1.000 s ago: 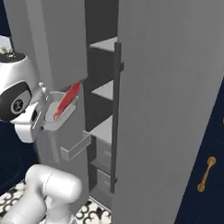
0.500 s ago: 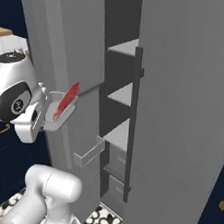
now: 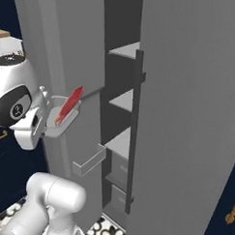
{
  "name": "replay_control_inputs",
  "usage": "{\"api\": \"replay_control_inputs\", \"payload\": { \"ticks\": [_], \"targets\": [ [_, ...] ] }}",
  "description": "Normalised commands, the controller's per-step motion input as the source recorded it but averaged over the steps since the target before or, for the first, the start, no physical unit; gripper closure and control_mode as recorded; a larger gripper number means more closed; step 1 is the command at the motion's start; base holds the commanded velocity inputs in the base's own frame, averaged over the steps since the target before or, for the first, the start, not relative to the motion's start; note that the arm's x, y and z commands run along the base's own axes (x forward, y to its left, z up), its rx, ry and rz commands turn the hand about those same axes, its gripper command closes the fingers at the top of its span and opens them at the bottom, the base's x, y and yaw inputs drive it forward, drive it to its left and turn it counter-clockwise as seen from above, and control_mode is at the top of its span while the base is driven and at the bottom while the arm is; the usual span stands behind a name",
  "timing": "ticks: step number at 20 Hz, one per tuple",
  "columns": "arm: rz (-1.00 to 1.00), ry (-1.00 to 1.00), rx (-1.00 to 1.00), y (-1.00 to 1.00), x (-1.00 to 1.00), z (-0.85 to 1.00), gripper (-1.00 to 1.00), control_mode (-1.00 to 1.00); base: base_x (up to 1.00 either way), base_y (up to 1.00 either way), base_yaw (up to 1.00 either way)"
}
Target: Take the meat container that has the steak and place it on the second highest rack of the freezer. Then take the vegetable container that has the carrot and garlic and place it on the highest rack of the freezer.
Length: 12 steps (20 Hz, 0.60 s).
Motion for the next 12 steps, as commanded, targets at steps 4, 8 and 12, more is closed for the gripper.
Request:
{"api": "replay_control_inputs", "payload": {
  "ticks": [4,8,12],
  "targets": [
    [0.00,0.00,0.00,0.00,0.00,0.00,1.00,1.00,0.41,-0.59,0.00],
    [0.00,0.00,0.00,0.00,0.00,0.00,1.00,1.00,0.71,-0.20,0.00],
    [0.00,0.00,0.00,0.00,0.00,0.00,1.00,1.00,0.31,0.00,0.00]
  ]
}}
